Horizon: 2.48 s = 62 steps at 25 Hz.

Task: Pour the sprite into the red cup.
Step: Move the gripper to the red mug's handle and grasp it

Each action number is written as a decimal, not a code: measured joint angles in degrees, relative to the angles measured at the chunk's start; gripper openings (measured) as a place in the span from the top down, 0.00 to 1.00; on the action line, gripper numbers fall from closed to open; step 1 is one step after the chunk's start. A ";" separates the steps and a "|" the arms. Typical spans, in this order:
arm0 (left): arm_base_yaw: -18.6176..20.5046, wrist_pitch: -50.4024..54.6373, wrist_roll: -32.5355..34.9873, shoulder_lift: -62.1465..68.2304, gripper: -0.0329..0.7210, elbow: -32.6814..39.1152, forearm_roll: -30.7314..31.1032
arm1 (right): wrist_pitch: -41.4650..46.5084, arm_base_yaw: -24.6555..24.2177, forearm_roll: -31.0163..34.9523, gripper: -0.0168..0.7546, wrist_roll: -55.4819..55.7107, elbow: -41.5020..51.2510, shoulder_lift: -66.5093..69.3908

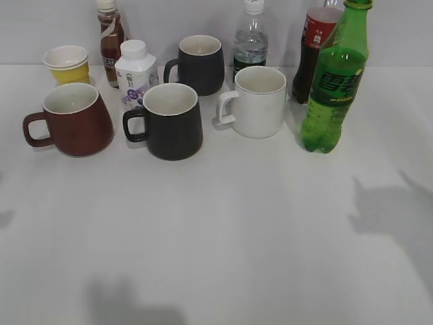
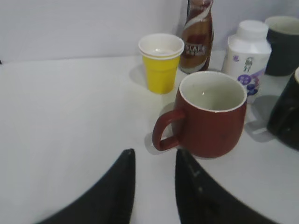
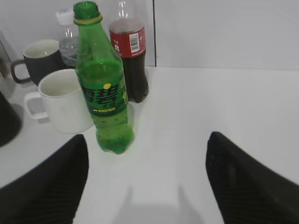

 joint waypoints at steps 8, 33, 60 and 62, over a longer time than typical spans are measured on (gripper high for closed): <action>0.00 -16.31 0.00 22.74 0.64 0.00 -0.47 | -6.96 0.57 -3.37 0.22 -0.29 0.02 8.97; 0.00 -62.72 0.00 61.21 0.64 -1.39 -0.21 | -9.02 0.57 -3.39 0.22 -0.34 0.02 10.21; 0.92 -56.38 0.47 71.54 0.88 -20.19 4.57 | -10.07 0.57 -4.51 0.22 -0.34 0.02 10.68; 0.92 -55.84 0.59 68.38 0.88 -18.12 4.58 | -10.36 0.65 -4.51 0.22 -0.40 0.02 12.46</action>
